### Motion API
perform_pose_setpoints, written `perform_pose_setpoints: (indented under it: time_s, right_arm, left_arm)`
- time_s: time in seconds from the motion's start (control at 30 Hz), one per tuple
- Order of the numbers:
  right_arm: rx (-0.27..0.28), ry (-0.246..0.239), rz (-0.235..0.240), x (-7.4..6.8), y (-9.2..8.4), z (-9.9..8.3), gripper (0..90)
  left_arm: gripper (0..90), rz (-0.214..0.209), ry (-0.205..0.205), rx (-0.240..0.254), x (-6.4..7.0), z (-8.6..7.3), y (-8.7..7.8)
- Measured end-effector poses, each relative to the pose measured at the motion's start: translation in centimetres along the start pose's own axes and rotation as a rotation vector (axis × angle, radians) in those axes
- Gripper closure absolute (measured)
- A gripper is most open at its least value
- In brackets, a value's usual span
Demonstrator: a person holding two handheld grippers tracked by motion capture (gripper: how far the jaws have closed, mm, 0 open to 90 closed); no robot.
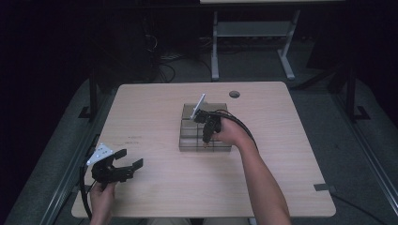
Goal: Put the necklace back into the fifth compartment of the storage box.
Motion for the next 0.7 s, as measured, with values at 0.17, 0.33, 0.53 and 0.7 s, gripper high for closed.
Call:
perform_pose_setpoints:
  time_s: [0.17, 0.33, 0.53, 0.7]
  right_arm:
    - [-0.009, 0.003, 0.001, 0.04, 0.49, 0.03, 86.9]
    - [-0.006, 0.000, -0.002, 0.01, 0.67, 0.17, 86.9]
    - [-0.005, 0.004, -0.002, 0.00, 0.84, 0.05, 86.8]
    - [0.002, -0.001, 0.001, -0.15, 0.96, -0.11, 85.6]
  left_arm:
    - [14.3, -0.003, 0.002, -0.002, -0.01, -0.03, 0.03]
    - [14.3, -0.002, -0.002, 0.001, 0.02, 0.00, 0.00]
    - [14.3, -0.002, -0.004, 0.000, 0.02, 0.00, 0.00]
    - [14.3, -0.001, 0.000, 0.001, 0.04, 0.00, 0.02]
Point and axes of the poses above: each handheld gripper's, and its own axes: y roughly forward along the jaws, z roughly out of its top, x roughly to its right, the point moved 5 cm from there along y, roughly forward along the jaws, and after that the axes turned 2 degrees about z, right-handed, at the moved point
